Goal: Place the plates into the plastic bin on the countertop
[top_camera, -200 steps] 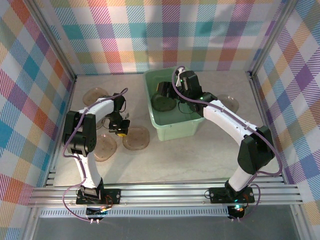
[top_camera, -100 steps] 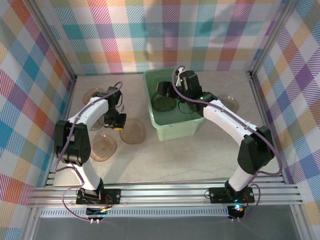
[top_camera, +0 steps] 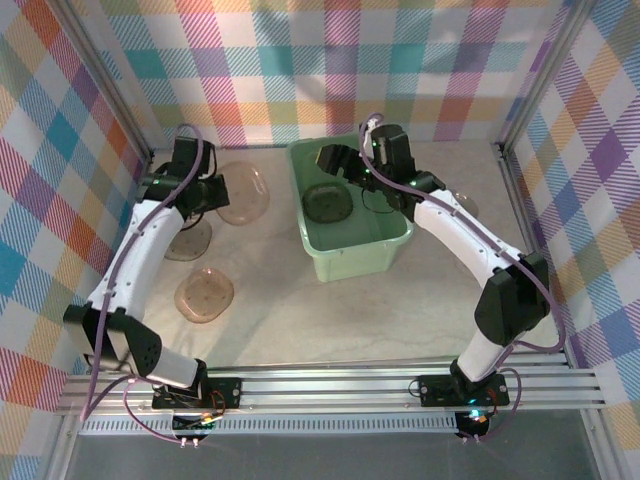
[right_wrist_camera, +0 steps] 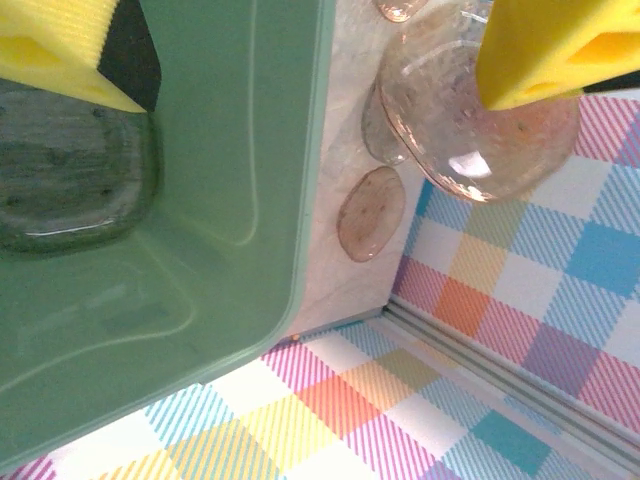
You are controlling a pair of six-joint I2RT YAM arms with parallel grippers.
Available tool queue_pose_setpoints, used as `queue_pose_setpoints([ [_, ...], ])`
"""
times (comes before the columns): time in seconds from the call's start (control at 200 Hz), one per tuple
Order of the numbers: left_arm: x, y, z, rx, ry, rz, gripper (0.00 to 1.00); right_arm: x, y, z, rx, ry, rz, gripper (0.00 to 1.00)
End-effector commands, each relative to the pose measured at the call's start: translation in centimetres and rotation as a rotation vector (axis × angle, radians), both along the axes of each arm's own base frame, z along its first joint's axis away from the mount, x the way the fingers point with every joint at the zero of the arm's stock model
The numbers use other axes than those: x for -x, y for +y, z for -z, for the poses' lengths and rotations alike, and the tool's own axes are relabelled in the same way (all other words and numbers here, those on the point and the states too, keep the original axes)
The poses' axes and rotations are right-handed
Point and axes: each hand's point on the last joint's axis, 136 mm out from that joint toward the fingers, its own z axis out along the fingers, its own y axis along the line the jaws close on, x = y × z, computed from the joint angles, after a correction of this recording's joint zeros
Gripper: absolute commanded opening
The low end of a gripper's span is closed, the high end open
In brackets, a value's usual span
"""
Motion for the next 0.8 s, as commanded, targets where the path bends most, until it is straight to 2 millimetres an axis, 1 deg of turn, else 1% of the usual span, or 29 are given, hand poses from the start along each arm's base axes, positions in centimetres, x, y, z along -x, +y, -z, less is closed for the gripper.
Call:
queue_pose_setpoints([
  [0.0,-1.7,0.4,-6.2,0.084,-0.243,-0.07,0.0,0.4,1.3,-3.6,-0.113,-0.032,-0.067,0.82],
  [0.07,-2.5,-1.0,-8.8,0.176,-0.339,-0.033,0.0,0.5,1.5,-4.1,-0.153,-0.017,-0.076,0.8],
  [0.16,-3.1,-2.7,-11.2,0.248,-0.411,0.005,0.0,1.0,2.2,-5.3,-0.234,-0.052,-0.128,0.79],
  [0.22,-3.5,-3.7,-12.3,0.273,-0.441,0.024,0.0,1.5,2.7,-6.4,-0.308,-0.109,-0.169,0.8],
  [0.345,-4.2,-5.6,-14.1,0.343,-0.518,0.043,0.0,2.1,3.5,-7.1,-0.39,-0.136,-0.233,0.76],
  [0.41,-4.4,-6.6,-14.8,0.365,-0.55,0.063,0.0,2.3,3.9,-7.5,-0.421,-0.143,-0.259,0.74],
  [0.465,-4.6,-7.3,-14.9,0.381,-0.56,0.073,0.0,2.3,4.1,-7.8,-0.438,-0.159,-0.268,0.71],
  [0.525,-4.8,-8.1,-14.9,0.391,-0.563,0.082,0.0,2.6,4.4,-8.4,-0.444,-0.191,-0.28,0.69],
  [0.6,-5.0,-8.6,-14.8,0.398,-0.568,0.079,0.0,2.8,4.9,-8.7,-0.444,-0.218,-0.291,0.68],
  [0.655,-5.2,-9.1,-14.8,0.416,-0.576,0.074,0.0,2.7,5.1,-8.5,-0.437,-0.222,-0.283,0.67],
  [0.74,-5.3,-10.2,-15.4,0.438,-0.605,0.086,0.0,2.2,5.1,-7.8,-0.438,-0.213,-0.244,0.63],
  [0.795,-5.4,-10.8,-15.3,0.435,-0.602,0.091,0.0,1.8,5.0,-7.6,-0.45,-0.217,-0.226,0.61],
])
